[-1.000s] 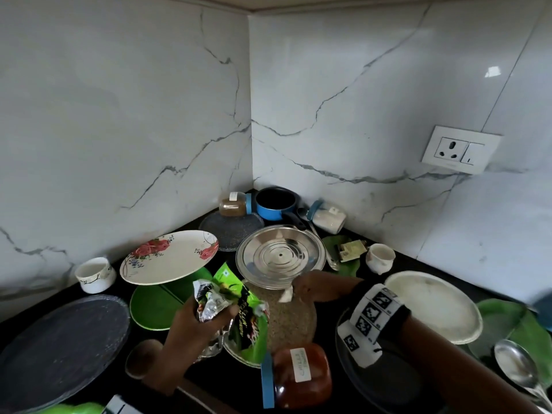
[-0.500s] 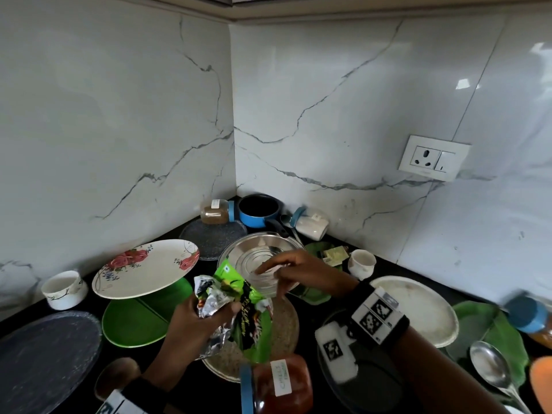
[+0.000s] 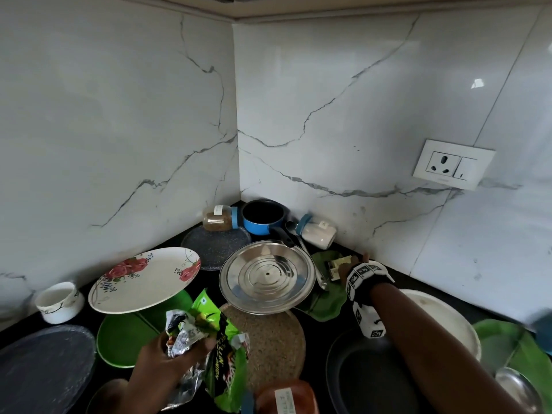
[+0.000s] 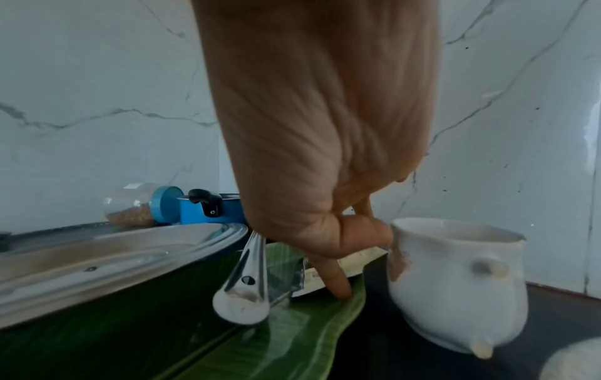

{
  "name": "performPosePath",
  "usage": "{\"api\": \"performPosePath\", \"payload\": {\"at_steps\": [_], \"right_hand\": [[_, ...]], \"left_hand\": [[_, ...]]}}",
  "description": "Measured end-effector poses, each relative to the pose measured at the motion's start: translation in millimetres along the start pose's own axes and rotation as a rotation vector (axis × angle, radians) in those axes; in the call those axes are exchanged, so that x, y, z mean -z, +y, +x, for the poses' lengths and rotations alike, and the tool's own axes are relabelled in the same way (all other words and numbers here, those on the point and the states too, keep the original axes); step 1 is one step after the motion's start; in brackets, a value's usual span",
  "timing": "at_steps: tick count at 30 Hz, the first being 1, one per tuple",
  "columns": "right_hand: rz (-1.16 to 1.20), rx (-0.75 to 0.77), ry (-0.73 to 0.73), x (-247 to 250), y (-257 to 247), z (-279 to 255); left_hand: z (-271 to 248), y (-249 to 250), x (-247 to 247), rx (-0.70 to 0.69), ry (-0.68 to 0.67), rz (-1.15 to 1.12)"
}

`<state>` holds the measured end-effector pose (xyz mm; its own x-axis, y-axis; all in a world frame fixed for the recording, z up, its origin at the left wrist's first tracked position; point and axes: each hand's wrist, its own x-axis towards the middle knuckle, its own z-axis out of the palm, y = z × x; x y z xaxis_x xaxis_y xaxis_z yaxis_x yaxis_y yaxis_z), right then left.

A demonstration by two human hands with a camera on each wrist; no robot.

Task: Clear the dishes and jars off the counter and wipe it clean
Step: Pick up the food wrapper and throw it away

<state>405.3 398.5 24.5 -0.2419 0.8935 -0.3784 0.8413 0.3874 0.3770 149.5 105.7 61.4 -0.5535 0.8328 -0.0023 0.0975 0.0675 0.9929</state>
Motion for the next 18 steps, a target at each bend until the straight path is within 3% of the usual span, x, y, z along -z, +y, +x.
{"api": "performPosePath", "payload": {"at_steps": [3,9,12,18], "right_hand": [[0.022,-0.028,-0.049,2.1,-2.8,12.1],[0.109,0.016,0.018,13.4,-3.1,-6.8],[0.287,0.07,0.071,38.9,-1.9,-42.0],[0.632,0.418,0.379,49.4,-12.6,-164.1]], "left_hand": [[1.7,-7.0,2.6,-0.023,-0.044,0.002],[4.4,-10.2,-1.5,-0.037,-0.074,0.016],[-0.1,-0.4,-13.7,-0.063,-0.132,0.015],[-9.6,23.1,-56.2,-0.124,-0.225,-0.057]]}}
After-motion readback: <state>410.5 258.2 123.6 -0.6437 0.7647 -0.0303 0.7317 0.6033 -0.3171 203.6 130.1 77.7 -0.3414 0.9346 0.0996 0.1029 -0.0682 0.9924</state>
